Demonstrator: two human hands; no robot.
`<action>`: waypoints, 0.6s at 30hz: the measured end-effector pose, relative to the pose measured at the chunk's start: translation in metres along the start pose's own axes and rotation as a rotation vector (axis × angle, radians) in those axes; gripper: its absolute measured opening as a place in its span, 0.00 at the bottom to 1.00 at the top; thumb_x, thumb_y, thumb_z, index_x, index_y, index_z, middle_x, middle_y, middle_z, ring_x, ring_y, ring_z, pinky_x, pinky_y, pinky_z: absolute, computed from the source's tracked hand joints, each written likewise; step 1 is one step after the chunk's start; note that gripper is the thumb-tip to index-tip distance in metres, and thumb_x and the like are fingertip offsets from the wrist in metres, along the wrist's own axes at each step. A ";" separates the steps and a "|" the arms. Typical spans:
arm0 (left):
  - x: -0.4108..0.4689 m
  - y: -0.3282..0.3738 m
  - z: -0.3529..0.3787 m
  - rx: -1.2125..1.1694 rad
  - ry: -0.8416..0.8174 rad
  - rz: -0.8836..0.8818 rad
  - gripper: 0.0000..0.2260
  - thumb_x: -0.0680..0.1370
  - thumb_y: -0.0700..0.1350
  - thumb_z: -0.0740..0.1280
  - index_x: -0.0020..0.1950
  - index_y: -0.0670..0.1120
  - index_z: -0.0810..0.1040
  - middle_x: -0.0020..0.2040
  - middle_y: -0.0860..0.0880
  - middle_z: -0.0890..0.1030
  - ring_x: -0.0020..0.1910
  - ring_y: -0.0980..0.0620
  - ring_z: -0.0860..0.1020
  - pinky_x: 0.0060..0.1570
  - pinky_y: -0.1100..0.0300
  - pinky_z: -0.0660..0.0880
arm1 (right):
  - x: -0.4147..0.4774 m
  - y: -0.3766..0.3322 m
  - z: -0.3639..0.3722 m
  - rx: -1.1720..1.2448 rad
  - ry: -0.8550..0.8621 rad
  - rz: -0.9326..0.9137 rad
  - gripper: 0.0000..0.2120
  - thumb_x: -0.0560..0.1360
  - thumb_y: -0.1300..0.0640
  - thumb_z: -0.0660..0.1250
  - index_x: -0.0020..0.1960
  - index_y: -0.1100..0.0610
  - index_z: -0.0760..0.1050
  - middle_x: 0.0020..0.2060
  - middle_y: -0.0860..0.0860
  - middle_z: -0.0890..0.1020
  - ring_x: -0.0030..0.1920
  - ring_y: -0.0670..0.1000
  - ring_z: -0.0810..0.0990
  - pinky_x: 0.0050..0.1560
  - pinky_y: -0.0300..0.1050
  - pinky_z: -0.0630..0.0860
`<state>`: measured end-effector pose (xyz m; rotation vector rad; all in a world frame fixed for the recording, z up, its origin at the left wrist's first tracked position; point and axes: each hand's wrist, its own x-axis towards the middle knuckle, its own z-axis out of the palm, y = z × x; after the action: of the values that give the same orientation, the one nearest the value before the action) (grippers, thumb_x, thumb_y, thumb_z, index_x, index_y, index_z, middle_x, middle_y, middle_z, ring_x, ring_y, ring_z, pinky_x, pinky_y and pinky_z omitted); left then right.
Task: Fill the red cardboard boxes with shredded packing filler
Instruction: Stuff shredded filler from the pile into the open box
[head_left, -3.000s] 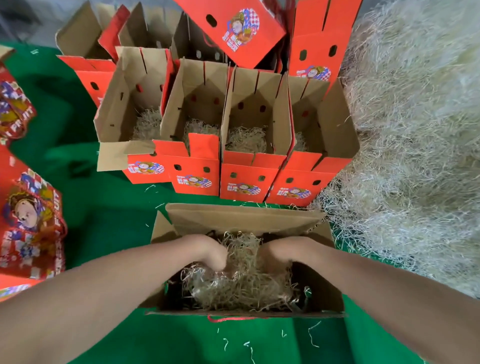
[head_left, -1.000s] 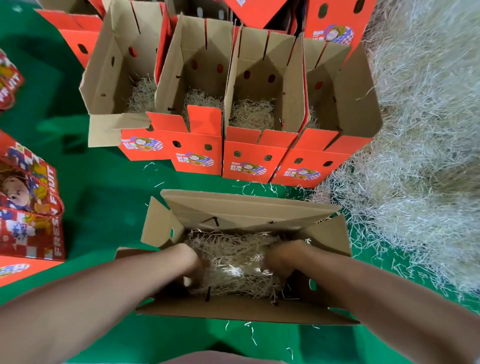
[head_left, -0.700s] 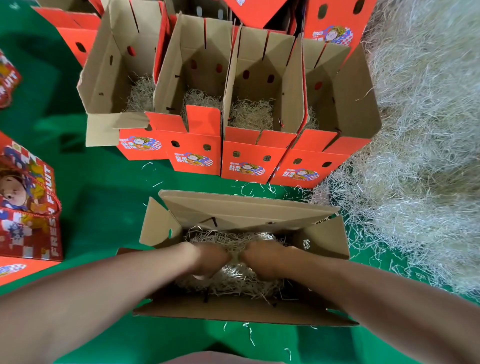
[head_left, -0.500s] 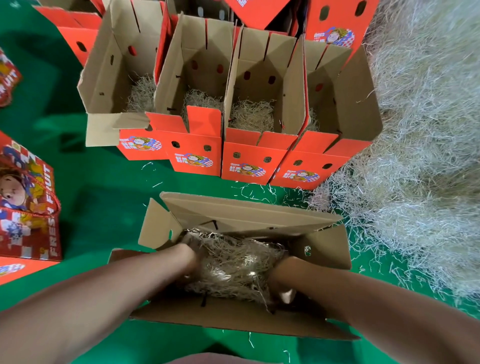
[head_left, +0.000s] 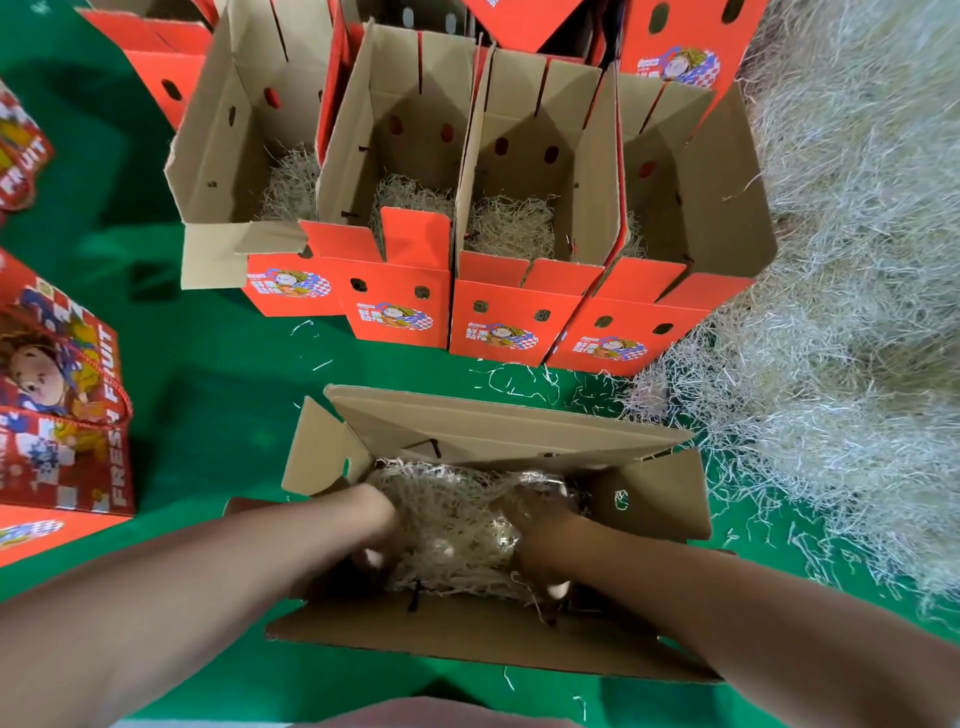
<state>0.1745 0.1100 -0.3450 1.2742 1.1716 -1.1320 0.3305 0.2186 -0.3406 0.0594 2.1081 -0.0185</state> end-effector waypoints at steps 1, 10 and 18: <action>0.001 -0.001 0.001 0.040 -0.029 -0.049 0.09 0.81 0.41 0.56 0.42 0.41 0.71 0.58 0.39 0.69 0.51 0.44 0.72 0.54 0.50 0.66 | 0.000 0.003 0.003 -0.018 -0.046 0.011 0.35 0.73 0.55 0.67 0.75 0.57 0.55 0.75 0.55 0.40 0.74 0.61 0.37 0.69 0.68 0.41; -0.008 0.013 -0.009 0.247 0.480 -0.095 0.12 0.78 0.43 0.61 0.59 0.41 0.77 0.58 0.43 0.78 0.56 0.44 0.78 0.44 0.53 0.74 | -0.012 0.000 -0.022 -0.018 0.247 -0.089 0.13 0.74 0.61 0.64 0.57 0.58 0.77 0.59 0.58 0.75 0.55 0.58 0.77 0.43 0.48 0.74; -0.004 0.011 0.005 0.113 0.285 0.046 0.22 0.78 0.36 0.60 0.72 0.39 0.63 0.72 0.38 0.63 0.68 0.40 0.65 0.60 0.50 0.70 | -0.022 0.029 0.001 -0.068 -0.086 0.028 0.17 0.77 0.64 0.59 0.66 0.60 0.70 0.64 0.58 0.72 0.64 0.59 0.71 0.63 0.55 0.70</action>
<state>0.1850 0.1052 -0.3404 1.5808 1.2922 -1.0176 0.3446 0.2466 -0.3220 0.0468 2.0196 0.0661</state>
